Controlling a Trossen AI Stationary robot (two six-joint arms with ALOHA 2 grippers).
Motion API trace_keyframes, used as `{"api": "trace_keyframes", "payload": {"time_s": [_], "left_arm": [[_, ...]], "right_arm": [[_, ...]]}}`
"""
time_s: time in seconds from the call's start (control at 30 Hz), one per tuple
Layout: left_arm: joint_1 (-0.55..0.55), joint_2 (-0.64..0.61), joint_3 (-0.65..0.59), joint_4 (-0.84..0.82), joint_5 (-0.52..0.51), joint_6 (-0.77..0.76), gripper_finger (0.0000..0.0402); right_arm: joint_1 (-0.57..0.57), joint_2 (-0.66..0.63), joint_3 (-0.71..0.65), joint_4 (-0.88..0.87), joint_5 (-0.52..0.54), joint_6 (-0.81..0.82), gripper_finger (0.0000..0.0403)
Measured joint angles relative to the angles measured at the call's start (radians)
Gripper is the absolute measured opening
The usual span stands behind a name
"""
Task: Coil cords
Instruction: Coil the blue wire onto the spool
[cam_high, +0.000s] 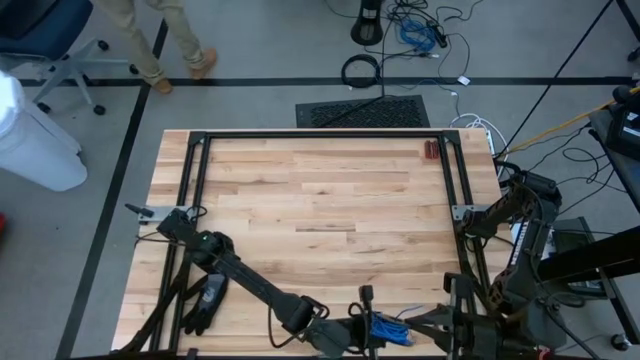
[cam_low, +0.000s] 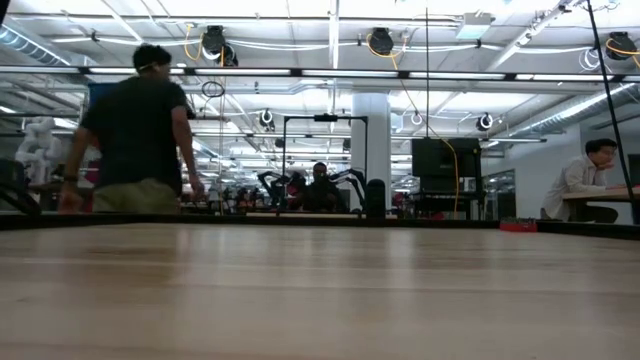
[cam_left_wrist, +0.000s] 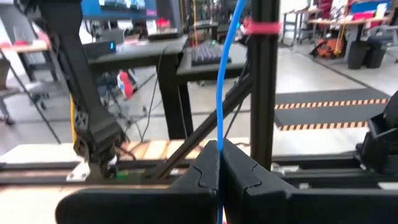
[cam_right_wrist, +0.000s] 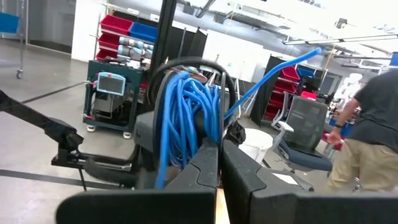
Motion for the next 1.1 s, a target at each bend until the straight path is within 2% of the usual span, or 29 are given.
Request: {"api": "trace_keyframes", "payload": {"time_s": [0.3, 0.5, 0.7, 0.83, 1.1], "left_arm": [[0.022, -0.001, 0.000, -0.101, 0.000, -0.072, 0.0002], [-0.017, -0.002, 0.000, -0.140, -0.025, -0.066, 0.0002], [-0.054, -0.024, 0.000, -0.264, -0.144, -0.069, 0.0002], [-0.075, -0.051, 0.000, -0.351, -0.233, -0.086, 0.0002], [-0.100, -0.099, 0.000, -0.502, -0.240, -0.121, 0.0002]], "right_arm": [[0.047, 0.000, 0.000, 0.015, 0.008, -0.003, 0.0000], [0.081, -0.002, 0.000, 0.018, 0.021, -0.011, 0.0000], [0.111, -0.002, 0.000, -0.005, 0.093, 0.007, 0.0000], [0.116, -0.004, 0.000, -0.053, 0.088, 0.072, 0.0000], [0.116, -0.004, 0.000, -0.267, 0.081, 0.285, 0.0000]]}}
